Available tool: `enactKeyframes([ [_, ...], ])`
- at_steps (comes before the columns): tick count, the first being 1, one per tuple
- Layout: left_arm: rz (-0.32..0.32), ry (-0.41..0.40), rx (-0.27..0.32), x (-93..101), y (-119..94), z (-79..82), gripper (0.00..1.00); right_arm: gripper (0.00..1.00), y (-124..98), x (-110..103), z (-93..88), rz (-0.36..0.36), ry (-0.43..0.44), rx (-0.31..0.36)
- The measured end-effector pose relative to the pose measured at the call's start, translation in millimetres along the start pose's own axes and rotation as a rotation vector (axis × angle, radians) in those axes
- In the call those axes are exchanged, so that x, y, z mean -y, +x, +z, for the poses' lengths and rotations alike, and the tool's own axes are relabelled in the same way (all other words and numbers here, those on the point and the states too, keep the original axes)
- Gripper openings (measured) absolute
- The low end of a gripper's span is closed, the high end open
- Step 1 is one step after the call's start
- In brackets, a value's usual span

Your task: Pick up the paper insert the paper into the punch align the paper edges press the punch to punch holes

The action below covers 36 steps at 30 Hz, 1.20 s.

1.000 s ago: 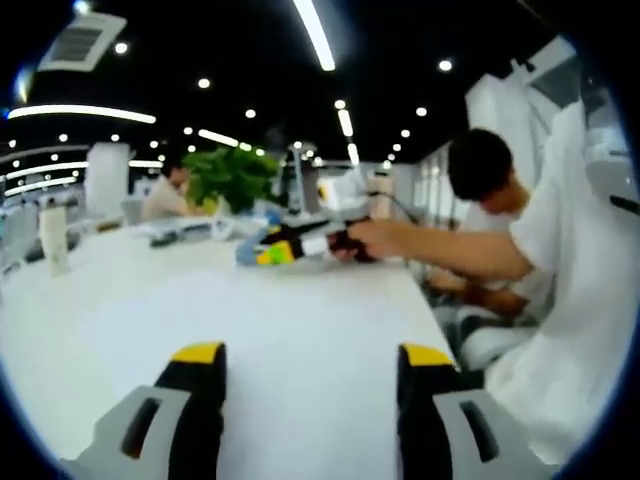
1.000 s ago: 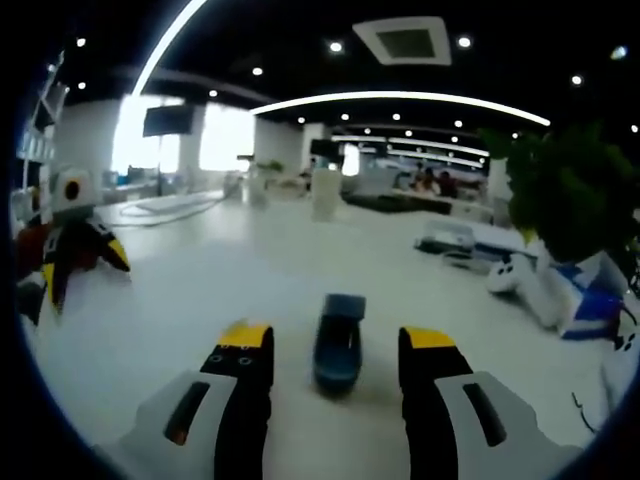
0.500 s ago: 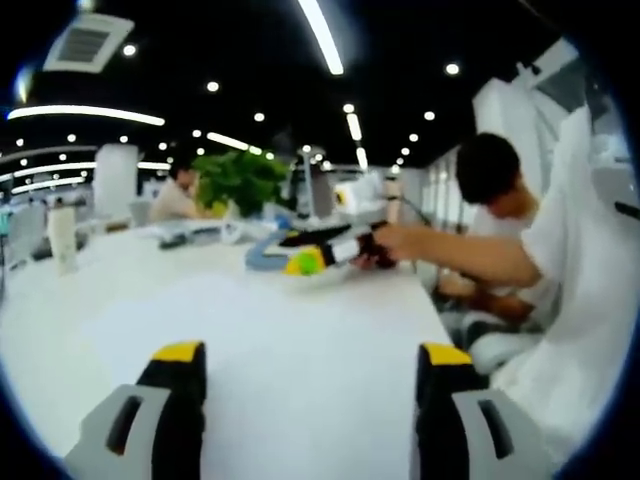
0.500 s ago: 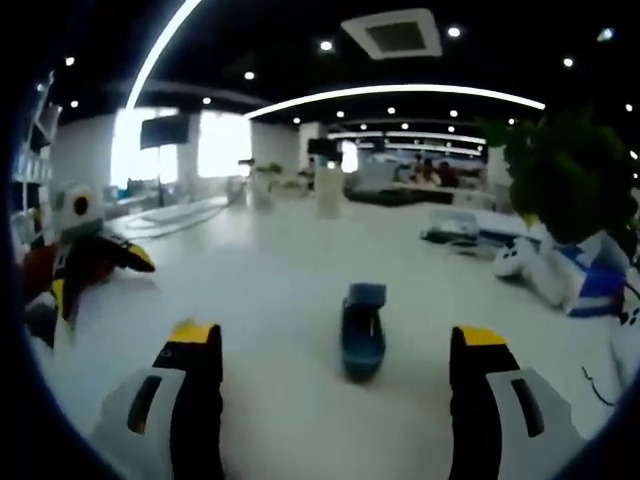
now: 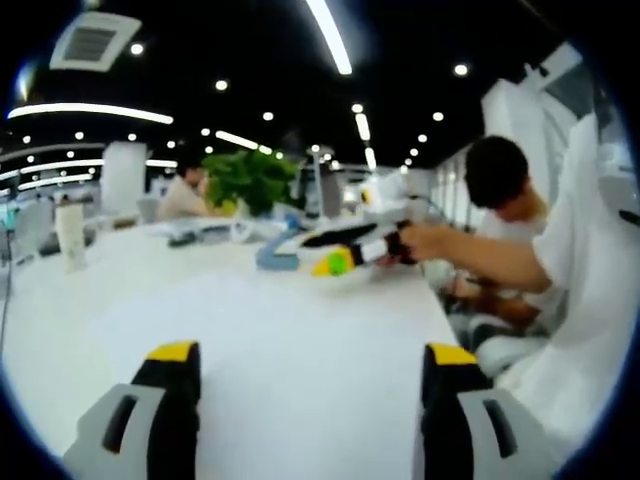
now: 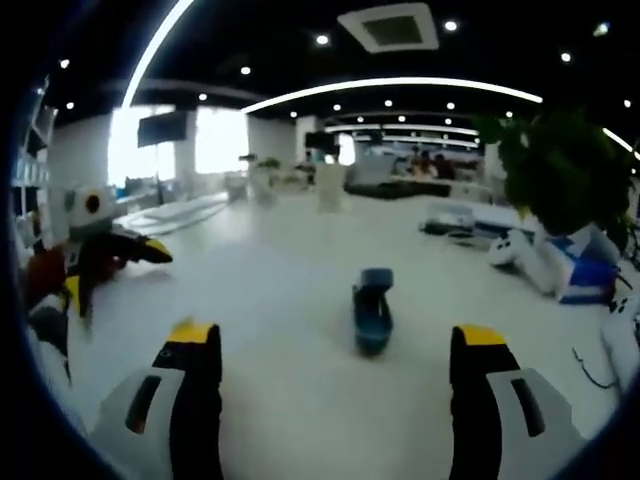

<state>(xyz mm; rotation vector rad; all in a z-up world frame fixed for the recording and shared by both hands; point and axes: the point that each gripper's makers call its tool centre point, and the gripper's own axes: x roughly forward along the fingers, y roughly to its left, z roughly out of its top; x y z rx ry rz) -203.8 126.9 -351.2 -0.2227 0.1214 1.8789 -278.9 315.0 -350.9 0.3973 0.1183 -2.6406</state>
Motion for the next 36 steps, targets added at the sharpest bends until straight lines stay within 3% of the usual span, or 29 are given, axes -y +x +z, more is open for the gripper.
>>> enactKeyframes([
  [8,0.000,-0.034,0.004,-0.7,-1.5,2.9,0.89,0.95,-1.6,-4.2,-1.2,0.009,-0.016,-0.003],
  [11,0.036,-0.021,0.016,-2.1,-4.5,8.1,0.85,0.95,-2.9,-7.5,-2.7,0.014,-0.022,-0.009],
  [24,0.081,-0.053,0.022,2.5,-27.5,13.6,0.87,0.95,-13.9,-17.4,-3.5,0.023,-0.035,-0.008],
  [31,0.117,-0.065,0.000,3.8,-42.9,6.2,0.86,0.95,-24.4,-19.0,-4.6,0.026,-0.032,-0.011],
  [34,0.161,-0.131,-0.016,0.9,-52.2,0.5,0.89,0.95,-30.7,-20.3,-2.5,0.023,-0.021,0.000],
  [36,0.162,-0.128,-0.007,1.5,-56.4,1.7,0.88,0.95,-35.3,-22.5,-1.9,0.018,-0.031,0.004],
])
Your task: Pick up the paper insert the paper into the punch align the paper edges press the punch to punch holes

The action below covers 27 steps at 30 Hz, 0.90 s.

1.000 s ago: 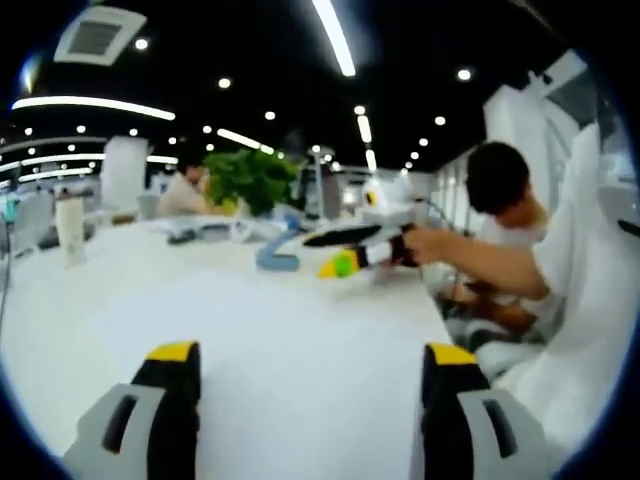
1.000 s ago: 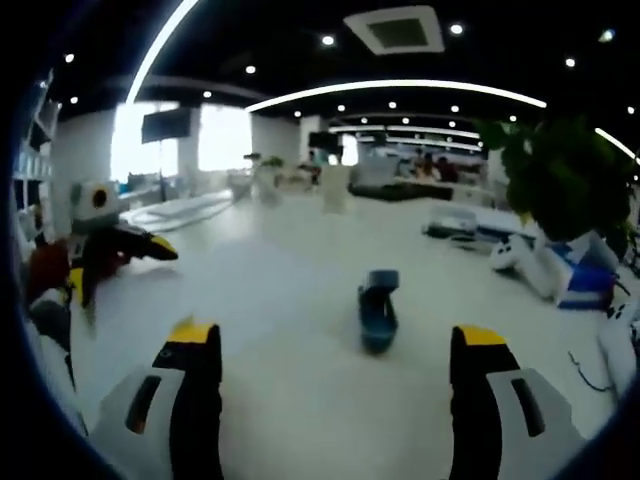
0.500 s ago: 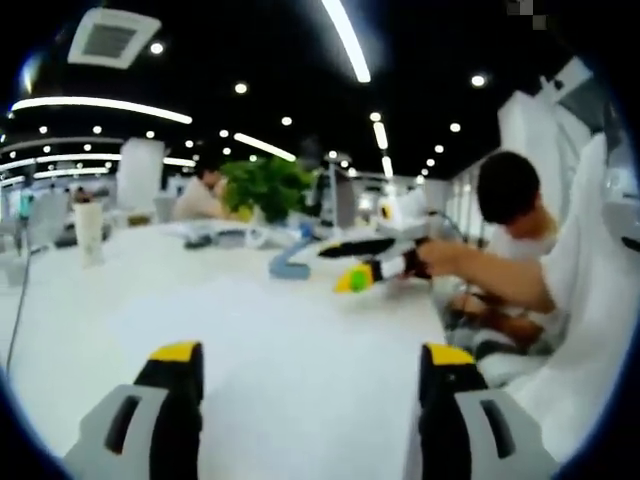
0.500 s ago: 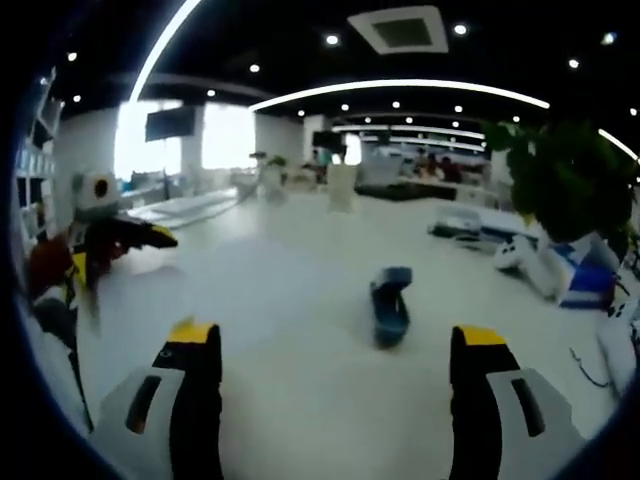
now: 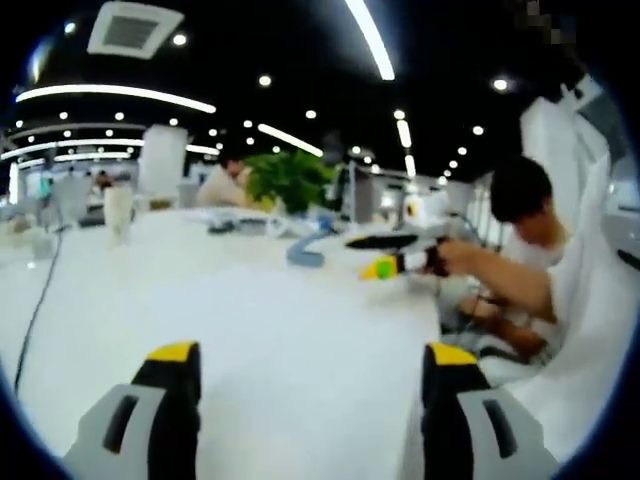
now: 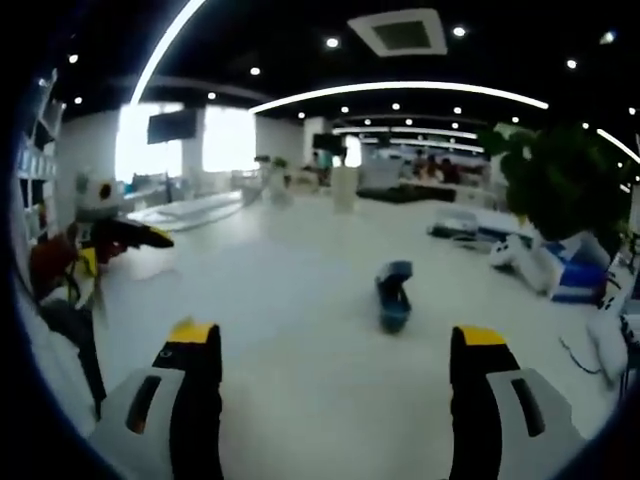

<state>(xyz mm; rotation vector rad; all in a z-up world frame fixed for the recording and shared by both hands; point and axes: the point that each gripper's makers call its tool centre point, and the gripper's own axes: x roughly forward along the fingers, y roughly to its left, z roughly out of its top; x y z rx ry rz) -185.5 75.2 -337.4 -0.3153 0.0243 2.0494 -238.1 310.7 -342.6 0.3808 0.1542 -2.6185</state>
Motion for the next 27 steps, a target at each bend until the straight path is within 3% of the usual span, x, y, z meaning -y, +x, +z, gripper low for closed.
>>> enactKeyframes([
  [16,0.036,0.057,-0.010,21.5,-37.8,8.2,0.87,0.95,-55.8,-19.0,-8.1,-0.031,0.029,0.002],
  [27,0.114,0.063,-0.037,20.4,-78.0,5.7,0.88,0.95,-111.3,-38.9,9.2,-0.106,0.009,0.047],
])
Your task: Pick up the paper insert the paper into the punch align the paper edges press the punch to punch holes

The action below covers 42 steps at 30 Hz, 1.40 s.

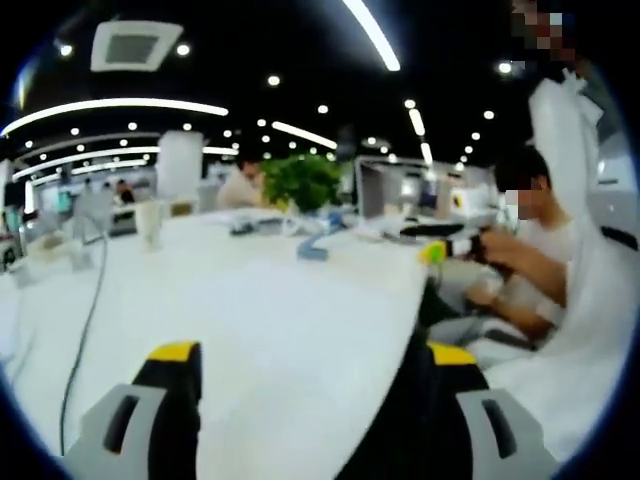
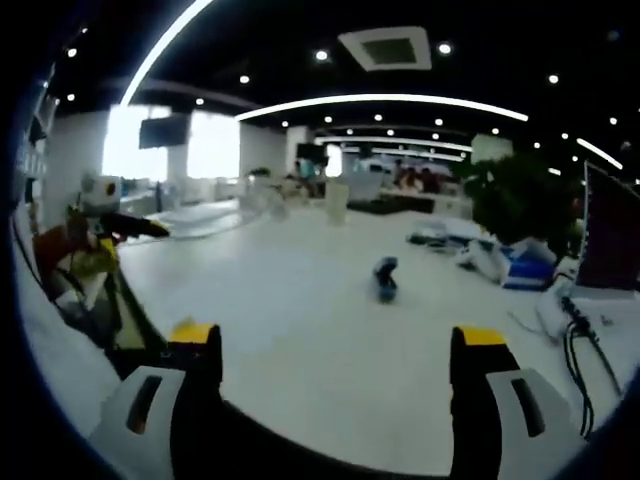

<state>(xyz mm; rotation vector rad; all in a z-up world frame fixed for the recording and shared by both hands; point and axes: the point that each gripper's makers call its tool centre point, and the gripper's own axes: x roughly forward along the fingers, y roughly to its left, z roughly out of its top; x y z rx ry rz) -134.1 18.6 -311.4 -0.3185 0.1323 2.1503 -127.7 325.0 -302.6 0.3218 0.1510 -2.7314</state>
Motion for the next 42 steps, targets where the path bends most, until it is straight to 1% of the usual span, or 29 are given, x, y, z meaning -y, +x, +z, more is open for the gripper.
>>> enactKeyframes([
  [4,0.015,0.003,-0.006,5.8,-17.8,-2.9,0.88,0.95,-18.9,-4.3,1.1,-0.015,-0.002,-0.003],
  [7,0.029,0.013,-0.012,8.0,-28.3,-4.6,0.87,0.95,-29.1,-6.9,-3.1,-0.017,-0.014,-0.019],
  [8,0.037,0.015,-0.010,8.6,-33.4,-4.4,0.87,0.95,-36.6,-7.9,-6.2,-0.022,-0.024,-0.029],
  [10,0.051,0.017,-0.007,10.6,-44.2,-4.0,0.86,0.95,-46.6,-8.2,-6.5,-0.033,-0.031,-0.020],
  [12,0.062,0.020,-0.006,12.9,-51.9,-3.7,0.86,0.94,-56.7,-9.4,-7.5,-0.037,-0.019,-0.016],
  [15,0.086,0.043,-0.009,14.3,-63.7,-3.9,0.86,0.95,-71.2,-12.2,-11.5,-0.044,-0.013,-0.016],
  [19,0.111,0.049,-0.002,15.3,-75.9,-1.8,0.86,0.95,-88.4,-12.2,-15.3,-0.068,0.003,-0.005],
  [22,0.133,0.066,0.003,14.0,-85.9,0.6,0.86,0.95,-98.3,-14.4,-14.1,-0.082,0.008,0.004],
  [26,0.153,0.040,0.023,10.6,-97.1,2.9,0.86,0.95,-105.0,-15.7,-9.1,-0.091,0.008,0.021],
  [30,0.177,0.035,0.023,8.9,-103.8,-0.7,0.86,0.95,-107.0,-14.9,-8.1,-0.098,0.018,0.034],
  [33,0.187,0.025,0.033,7.6,-105.8,1.0,0.86,0.95,-106.8,-14.1,-5.8,-0.099,0.020,0.042],
  [36,0.193,0.033,0.037,6.5,-106.0,3.7,0.85,0.95,-107.2,-14.6,-3.1,-0.097,0.020,0.052],
  [42,0.196,0.038,0.040,5.0,-106.2,5.6,0.85,0.94,-106.8,-11.4,-1.8,-0.106,0.010,0.049],
])
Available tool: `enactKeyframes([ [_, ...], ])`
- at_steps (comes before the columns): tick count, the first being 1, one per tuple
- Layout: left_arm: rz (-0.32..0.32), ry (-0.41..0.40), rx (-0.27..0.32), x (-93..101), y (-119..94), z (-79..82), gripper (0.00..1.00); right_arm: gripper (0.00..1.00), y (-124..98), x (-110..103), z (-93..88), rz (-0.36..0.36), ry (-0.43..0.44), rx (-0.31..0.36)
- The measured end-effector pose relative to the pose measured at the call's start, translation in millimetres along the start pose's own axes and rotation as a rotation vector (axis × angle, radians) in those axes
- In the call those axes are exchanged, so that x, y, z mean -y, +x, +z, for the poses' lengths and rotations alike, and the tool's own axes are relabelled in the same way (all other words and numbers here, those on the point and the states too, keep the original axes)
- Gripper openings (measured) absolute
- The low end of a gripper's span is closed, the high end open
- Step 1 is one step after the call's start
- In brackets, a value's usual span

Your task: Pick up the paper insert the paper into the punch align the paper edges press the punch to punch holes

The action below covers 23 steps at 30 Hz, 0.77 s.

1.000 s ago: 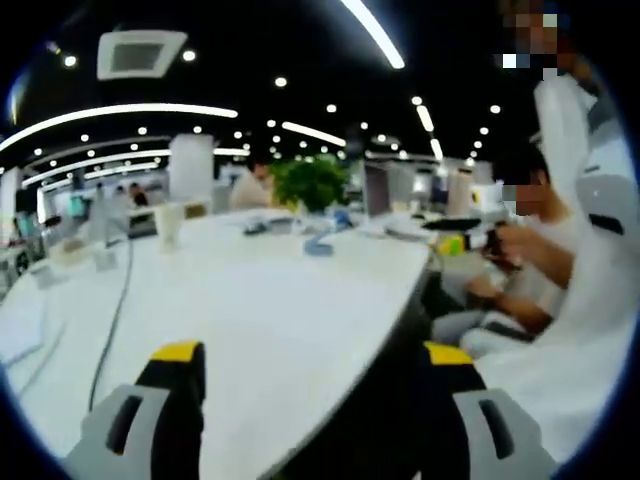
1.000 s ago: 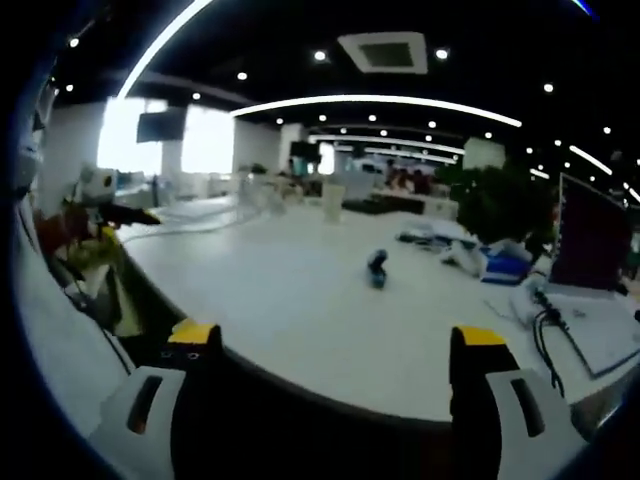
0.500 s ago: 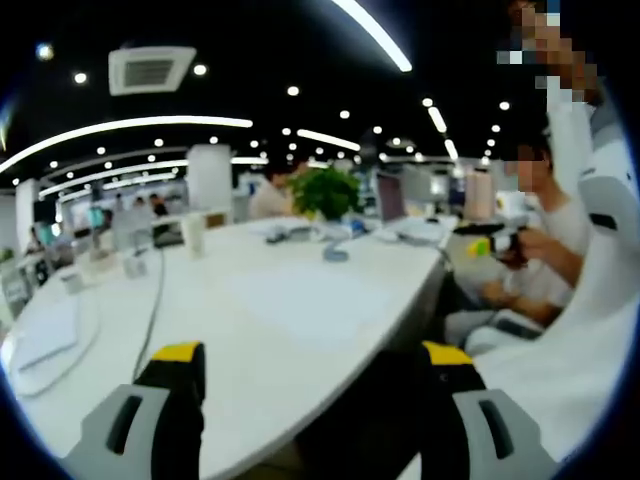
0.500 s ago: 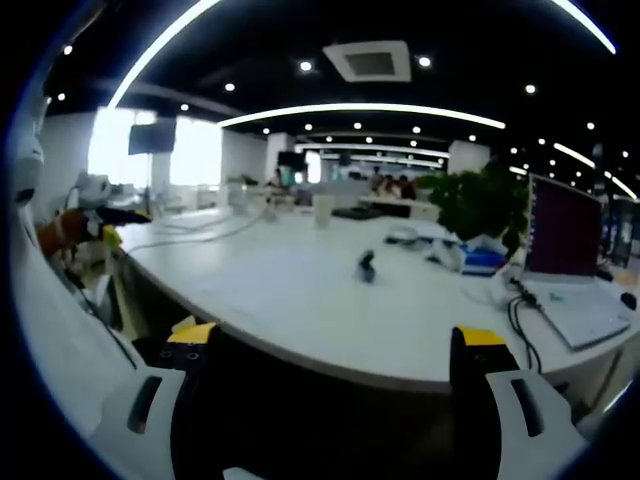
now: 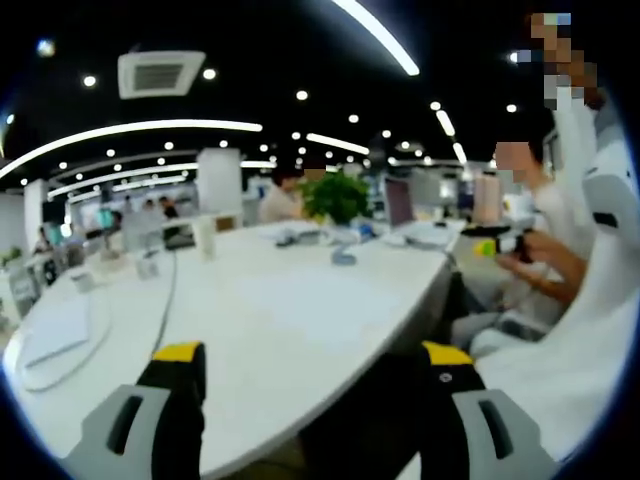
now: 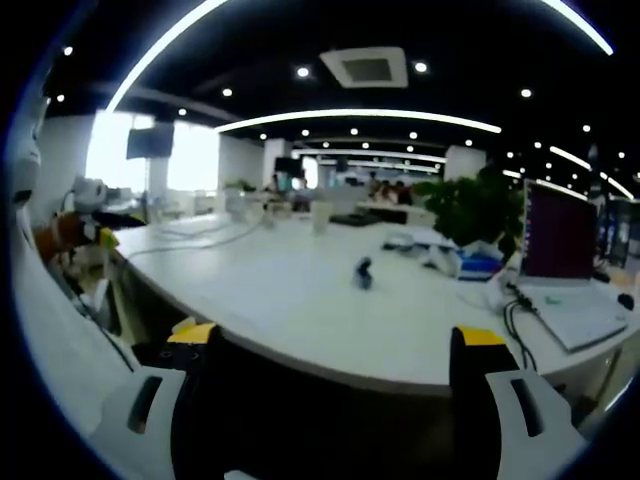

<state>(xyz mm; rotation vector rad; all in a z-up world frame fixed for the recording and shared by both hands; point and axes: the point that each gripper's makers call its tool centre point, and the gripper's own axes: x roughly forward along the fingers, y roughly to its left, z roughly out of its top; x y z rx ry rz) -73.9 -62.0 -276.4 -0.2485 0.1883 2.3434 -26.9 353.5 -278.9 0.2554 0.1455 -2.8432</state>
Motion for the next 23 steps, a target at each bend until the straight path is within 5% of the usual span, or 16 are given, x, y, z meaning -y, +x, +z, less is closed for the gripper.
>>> enactKeyframes([
  [23,-0.005,0.027,-0.013,4.0,3.5,1.2,0.85,0.94,-1.5,-1.7,-5.9,0.002,0.002,-0.011],
])
